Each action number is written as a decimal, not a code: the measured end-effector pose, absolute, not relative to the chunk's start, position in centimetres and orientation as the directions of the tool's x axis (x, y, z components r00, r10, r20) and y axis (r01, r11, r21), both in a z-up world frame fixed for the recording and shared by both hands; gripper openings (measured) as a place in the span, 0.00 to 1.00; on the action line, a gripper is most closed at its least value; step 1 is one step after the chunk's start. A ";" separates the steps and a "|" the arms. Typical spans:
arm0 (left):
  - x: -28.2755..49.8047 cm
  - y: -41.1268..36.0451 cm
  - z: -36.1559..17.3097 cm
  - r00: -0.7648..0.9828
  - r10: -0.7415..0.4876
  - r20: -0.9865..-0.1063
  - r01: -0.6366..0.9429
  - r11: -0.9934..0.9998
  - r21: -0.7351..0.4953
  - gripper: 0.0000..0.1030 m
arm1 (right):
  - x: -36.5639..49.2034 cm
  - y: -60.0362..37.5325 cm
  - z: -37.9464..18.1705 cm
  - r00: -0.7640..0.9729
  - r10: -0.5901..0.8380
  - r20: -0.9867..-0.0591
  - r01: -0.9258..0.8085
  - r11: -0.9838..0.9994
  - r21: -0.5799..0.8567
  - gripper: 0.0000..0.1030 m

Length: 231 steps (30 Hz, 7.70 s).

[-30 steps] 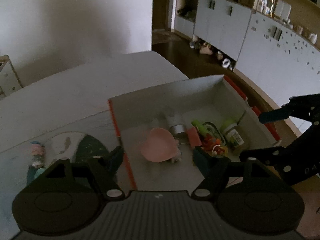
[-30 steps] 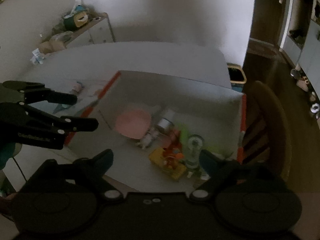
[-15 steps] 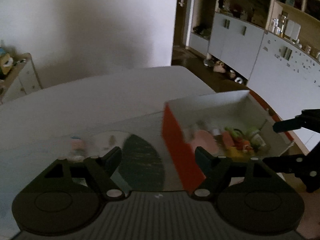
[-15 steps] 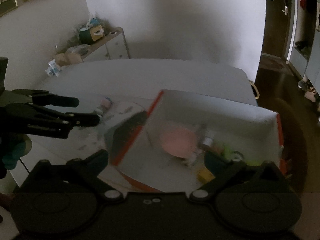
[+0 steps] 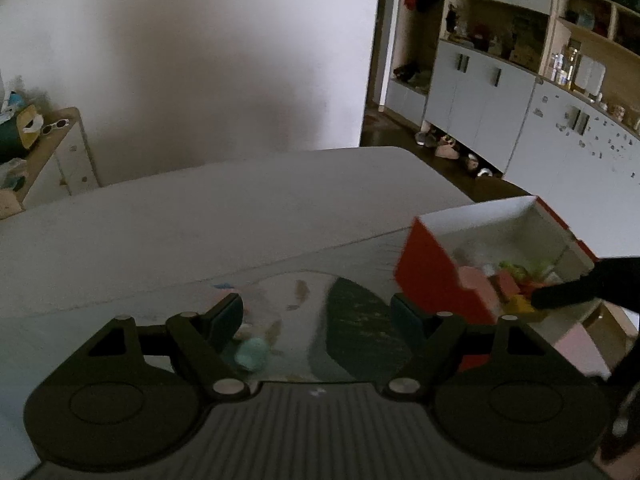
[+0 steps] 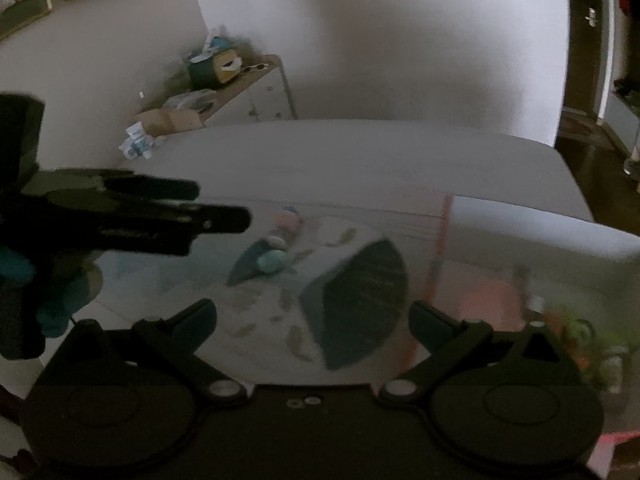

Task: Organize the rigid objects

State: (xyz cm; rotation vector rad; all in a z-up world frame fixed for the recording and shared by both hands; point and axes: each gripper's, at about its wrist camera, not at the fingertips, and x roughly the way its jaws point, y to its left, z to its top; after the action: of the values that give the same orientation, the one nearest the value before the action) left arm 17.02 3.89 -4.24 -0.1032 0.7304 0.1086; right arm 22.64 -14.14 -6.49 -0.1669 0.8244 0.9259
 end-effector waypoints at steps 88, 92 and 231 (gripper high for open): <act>22.3 14.0 -16.1 0.567 0.089 -0.819 -0.297 0.949 -0.102 0.36 | 21.6 -1.3 -11.4 0.354 0.537 -0.766 -0.795 0.604 0.056 0.37; 20.7 13.4 -15.5 0.570 0.098 -0.816 -0.310 0.945 -0.104 0.36 | 21.6 -3.7 -10.4 0.365 0.560 -0.744 -0.784 0.616 0.079 0.37; 18.7 -11.5 -5.0 0.697 -0.208 -0.686 0.140 0.978 -0.154 0.81 | 19.3 -31.1 -3.8 0.686 0.480 -0.547 -0.464 0.867 0.178 1.00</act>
State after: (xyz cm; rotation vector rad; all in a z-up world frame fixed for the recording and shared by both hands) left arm 18.75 -11.55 -4.96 -0.0925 0.7757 -0.1942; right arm 19.31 -31.13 -3.79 0.0263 0.6199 0.5287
